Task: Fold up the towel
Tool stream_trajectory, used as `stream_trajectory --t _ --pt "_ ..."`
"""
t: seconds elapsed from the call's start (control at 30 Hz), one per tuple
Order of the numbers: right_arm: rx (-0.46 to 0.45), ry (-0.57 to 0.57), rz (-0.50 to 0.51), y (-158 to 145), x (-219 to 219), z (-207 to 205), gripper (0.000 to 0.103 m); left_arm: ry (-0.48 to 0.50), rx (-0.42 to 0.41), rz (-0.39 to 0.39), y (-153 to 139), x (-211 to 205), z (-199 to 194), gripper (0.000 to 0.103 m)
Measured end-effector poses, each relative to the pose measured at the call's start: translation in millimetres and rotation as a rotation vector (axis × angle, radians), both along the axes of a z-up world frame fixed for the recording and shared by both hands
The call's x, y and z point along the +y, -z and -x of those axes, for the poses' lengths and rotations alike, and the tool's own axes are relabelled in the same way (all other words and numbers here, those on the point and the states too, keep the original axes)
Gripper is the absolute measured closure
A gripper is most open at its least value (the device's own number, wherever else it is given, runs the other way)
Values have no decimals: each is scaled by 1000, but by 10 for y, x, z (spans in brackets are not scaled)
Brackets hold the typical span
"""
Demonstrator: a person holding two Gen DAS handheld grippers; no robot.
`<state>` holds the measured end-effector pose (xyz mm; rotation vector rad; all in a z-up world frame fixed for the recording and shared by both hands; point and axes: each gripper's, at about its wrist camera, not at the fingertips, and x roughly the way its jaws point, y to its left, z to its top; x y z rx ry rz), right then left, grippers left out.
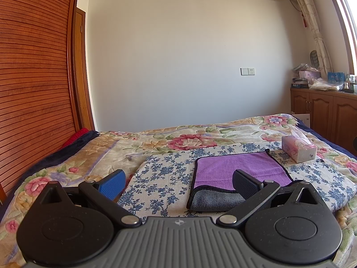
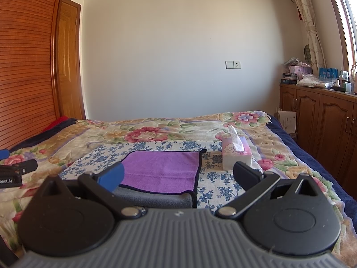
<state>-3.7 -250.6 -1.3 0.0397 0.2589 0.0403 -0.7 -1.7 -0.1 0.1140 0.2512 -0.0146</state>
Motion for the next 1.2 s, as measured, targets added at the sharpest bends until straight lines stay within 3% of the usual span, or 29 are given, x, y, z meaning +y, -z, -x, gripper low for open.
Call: stream_trajectory --t 1.2 --pt "4 -4 0 -12 -15 29 0 2 7 -6 -15 -10 19 0"
